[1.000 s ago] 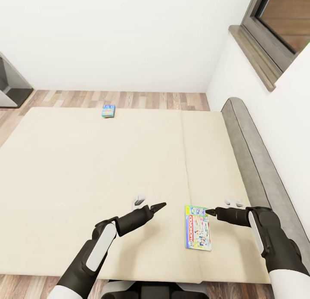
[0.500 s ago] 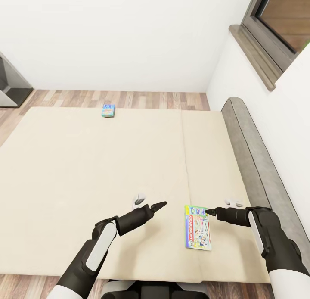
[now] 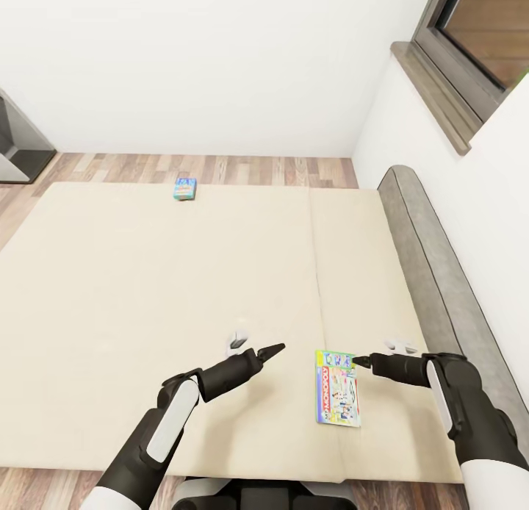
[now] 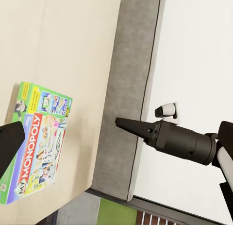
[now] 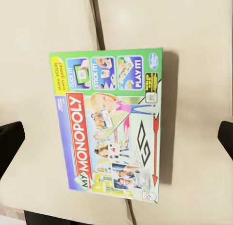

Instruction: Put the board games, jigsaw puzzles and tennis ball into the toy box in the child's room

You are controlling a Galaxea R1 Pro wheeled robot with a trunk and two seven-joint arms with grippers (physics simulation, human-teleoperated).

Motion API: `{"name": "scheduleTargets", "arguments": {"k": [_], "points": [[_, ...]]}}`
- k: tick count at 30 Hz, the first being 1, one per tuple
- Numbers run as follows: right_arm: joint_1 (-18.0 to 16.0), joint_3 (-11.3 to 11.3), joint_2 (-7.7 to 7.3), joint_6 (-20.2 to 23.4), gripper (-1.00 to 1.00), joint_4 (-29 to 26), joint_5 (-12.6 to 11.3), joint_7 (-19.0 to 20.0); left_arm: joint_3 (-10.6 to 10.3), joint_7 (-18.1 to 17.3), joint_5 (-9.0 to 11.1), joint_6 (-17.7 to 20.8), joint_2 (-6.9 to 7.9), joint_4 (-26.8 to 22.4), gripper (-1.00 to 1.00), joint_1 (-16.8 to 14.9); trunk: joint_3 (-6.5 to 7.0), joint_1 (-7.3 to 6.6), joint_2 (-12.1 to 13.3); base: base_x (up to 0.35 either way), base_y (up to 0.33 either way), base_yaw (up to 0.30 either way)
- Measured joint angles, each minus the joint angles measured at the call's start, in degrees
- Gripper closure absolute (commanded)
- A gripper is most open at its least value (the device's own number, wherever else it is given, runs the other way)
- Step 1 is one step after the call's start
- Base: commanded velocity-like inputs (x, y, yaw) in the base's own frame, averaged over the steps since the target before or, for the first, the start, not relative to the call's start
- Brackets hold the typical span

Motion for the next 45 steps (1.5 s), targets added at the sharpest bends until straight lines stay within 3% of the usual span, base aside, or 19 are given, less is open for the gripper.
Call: {"name": "scheduleTargets", "arguments": {"k": [45], "points": [[-0.43, -0.54, 0.14, -0.26, -1.00, 0.26, -0.45, 0.16, -0.04, -0.03, 0.00, 0.00, 0.00, -0.01, -1.00, -0.01, -3.59, 0.00, 0.00, 0.000, 0.000, 0.000]]}}
